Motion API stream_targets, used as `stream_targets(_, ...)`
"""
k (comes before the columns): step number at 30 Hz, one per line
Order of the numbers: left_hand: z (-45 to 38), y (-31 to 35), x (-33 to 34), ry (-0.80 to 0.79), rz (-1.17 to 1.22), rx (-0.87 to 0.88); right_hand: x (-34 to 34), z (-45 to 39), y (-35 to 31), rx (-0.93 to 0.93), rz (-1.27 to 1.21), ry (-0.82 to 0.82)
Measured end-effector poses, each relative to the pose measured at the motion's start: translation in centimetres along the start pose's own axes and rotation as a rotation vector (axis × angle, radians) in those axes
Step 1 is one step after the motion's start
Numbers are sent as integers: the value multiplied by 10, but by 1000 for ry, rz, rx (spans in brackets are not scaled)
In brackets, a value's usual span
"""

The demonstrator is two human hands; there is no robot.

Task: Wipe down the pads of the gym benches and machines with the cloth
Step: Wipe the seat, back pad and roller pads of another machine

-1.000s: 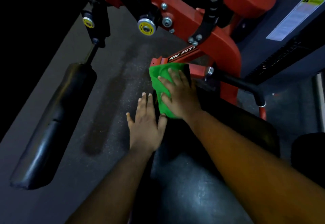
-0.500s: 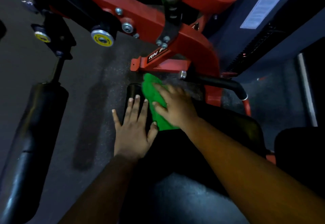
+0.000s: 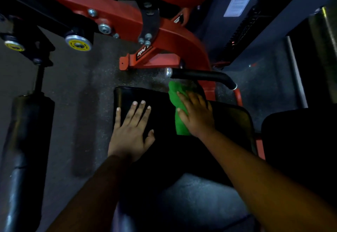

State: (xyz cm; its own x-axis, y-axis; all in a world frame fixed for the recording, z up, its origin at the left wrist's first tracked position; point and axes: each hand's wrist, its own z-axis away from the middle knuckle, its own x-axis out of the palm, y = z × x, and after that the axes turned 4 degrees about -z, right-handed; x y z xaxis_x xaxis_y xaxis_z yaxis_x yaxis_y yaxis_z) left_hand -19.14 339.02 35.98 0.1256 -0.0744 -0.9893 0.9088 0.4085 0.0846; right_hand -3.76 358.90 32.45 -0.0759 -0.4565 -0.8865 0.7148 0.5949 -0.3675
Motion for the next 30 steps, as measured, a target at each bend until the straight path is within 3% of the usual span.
stream_targets(4,0,1,0,17,8,11,-4,21,88,257,35,51)
stream_targets(8,1,0,2,33,-3,-6,8,19,66,473,-68,142)
stream_targets(10,1,3,-1,22,-22,-4,19,30,19,450,-103,153)
stream_targets(12,2,8,-5,40,-47,45,24,51,-5,279,-78,165)
stream_targets(14,8,15,-5,63,-69,130,20,61,28,133,-18,110)
stream_targets(17,19,26,-1,62,-73,155,5,57,121,263,70,143)
stream_targets(19,19,25,2,59,-41,129,0,56,151,417,-34,151)
stream_targets(24,12,26,3,36,-71,152,27,105,102,553,-34,256)
stream_targets(30,64,54,-7,-111,-153,201,57,278,18,395,28,-60)
